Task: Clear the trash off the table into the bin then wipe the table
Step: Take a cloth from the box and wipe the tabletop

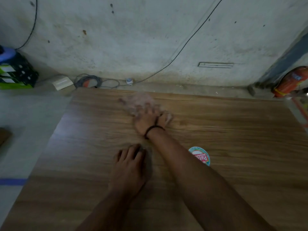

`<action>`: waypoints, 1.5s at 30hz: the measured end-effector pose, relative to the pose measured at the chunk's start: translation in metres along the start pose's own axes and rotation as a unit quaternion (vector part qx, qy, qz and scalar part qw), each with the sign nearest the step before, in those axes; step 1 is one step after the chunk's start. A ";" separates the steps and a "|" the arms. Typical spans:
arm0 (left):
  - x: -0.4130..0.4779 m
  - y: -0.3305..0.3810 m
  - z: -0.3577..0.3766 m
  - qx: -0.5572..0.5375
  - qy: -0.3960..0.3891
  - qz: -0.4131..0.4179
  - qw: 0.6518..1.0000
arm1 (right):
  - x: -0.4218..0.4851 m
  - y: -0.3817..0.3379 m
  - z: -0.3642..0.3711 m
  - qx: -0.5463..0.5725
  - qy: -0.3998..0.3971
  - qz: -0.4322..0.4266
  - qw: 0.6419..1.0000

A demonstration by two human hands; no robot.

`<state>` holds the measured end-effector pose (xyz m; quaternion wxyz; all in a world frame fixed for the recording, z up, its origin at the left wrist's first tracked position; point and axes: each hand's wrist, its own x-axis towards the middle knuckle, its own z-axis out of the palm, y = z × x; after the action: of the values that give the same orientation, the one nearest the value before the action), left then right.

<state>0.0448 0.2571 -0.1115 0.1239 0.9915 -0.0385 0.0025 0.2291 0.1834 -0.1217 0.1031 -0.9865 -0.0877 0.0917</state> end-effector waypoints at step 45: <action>-0.013 -0.067 -0.025 -0.137 0.124 -0.096 0.978 | 0.064 0.103 -0.027 0.064 0.059 0.273 0.958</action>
<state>0.0370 0.3286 -0.1042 0.2618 0.9562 0.0726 0.1085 0.3128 0.0910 -0.1288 0.1423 -0.9680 0.1970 0.0631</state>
